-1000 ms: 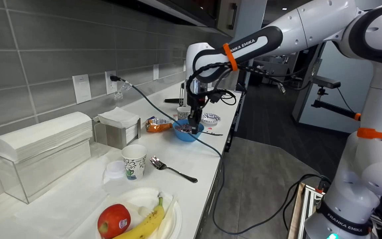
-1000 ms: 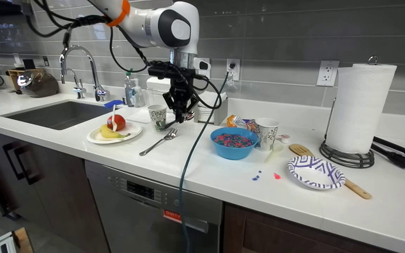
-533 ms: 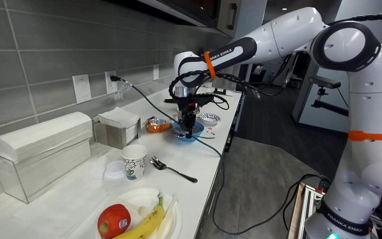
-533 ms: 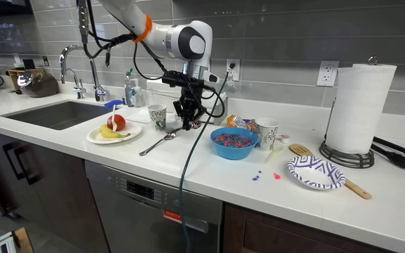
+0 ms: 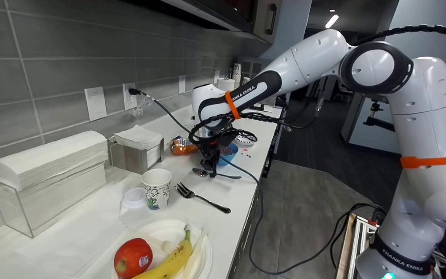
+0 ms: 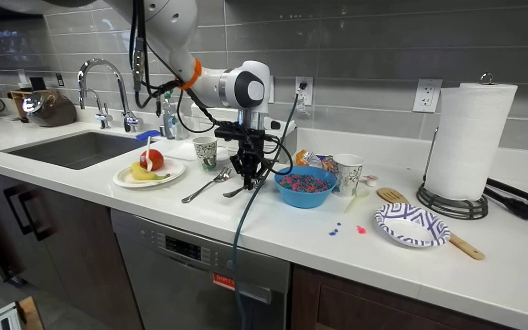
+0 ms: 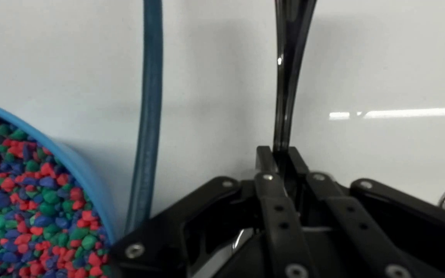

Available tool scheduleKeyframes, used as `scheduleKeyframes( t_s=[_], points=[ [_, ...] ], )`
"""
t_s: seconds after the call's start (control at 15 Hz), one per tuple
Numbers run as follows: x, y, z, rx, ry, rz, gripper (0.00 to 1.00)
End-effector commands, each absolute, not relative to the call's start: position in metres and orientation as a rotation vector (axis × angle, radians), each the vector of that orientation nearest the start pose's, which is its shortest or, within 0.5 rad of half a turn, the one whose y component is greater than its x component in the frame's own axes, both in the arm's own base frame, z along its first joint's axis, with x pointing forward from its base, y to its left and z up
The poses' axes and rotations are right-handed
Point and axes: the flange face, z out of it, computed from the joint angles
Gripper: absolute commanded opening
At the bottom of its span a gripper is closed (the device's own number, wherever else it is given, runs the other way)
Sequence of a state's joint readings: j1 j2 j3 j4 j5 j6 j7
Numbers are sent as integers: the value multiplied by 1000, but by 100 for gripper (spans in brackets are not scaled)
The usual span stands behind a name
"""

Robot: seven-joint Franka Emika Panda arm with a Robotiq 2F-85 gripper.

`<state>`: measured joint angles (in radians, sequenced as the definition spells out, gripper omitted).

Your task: Remove the spoon from the blue bowl

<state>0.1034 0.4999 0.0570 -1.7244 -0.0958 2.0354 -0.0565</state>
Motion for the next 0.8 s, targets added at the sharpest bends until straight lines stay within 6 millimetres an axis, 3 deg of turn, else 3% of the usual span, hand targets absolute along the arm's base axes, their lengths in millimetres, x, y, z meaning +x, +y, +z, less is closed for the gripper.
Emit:
scheduleKeyframes(
  t_s=[0.0,0.73],
  points=[
    [644,103,271,-3211,-466,240,3],
    [646,108,269,-3221,-548,177,3]
  ],
)
